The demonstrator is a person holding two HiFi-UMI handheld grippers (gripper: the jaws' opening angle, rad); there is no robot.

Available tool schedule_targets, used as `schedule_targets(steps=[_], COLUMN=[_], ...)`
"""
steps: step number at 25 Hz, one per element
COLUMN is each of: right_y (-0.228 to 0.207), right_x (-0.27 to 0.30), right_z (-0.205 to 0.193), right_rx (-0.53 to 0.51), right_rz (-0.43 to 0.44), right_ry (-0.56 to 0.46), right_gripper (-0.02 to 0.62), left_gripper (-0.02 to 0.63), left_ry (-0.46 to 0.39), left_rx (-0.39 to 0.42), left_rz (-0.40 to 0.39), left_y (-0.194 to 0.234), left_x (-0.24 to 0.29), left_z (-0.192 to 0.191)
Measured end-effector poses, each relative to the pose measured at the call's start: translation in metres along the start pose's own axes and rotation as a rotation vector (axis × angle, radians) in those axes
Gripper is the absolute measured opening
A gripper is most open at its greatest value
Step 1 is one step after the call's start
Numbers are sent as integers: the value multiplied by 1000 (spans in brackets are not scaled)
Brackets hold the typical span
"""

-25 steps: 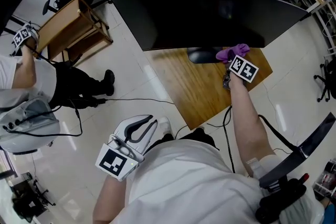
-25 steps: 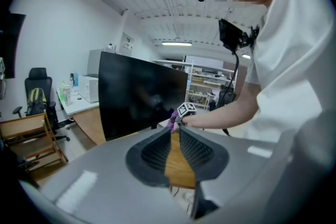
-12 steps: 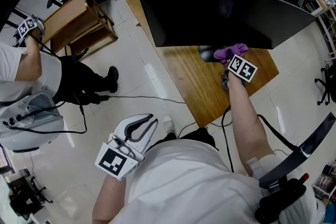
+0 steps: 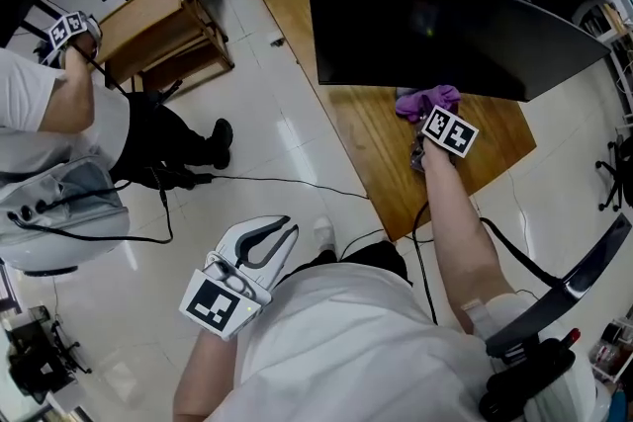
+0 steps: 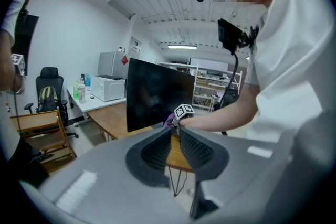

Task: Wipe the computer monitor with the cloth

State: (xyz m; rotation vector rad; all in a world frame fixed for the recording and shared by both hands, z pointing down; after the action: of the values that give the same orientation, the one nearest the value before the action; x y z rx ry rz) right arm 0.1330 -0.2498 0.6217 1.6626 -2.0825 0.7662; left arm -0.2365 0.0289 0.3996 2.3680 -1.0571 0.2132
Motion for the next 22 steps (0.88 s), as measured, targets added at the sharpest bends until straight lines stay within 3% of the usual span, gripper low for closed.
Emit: schedule_targets(steps=[22], right_y=[125], right_x=[31], right_z=[-5], right_rx=[-99], right_rz=[192], right_ry=[46], right_gripper=[58], left_gripper=[74], left_ry=[-44], left_rx=[-38], left_rz=[75], left_y=[15], left_x=[-45], left_z=[-15])
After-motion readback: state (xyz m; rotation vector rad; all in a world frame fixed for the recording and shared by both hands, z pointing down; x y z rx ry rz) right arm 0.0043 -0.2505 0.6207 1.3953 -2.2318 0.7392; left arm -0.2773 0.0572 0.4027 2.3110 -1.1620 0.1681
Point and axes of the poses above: the fingertips, and each gripper's own axes: x forward along the fingers, y to its left, z out of its top, the point moved 10 cm from there along -x, backward along the fingers, and after that the axes turned 15 degrees about -x, right-handed, at the moved point
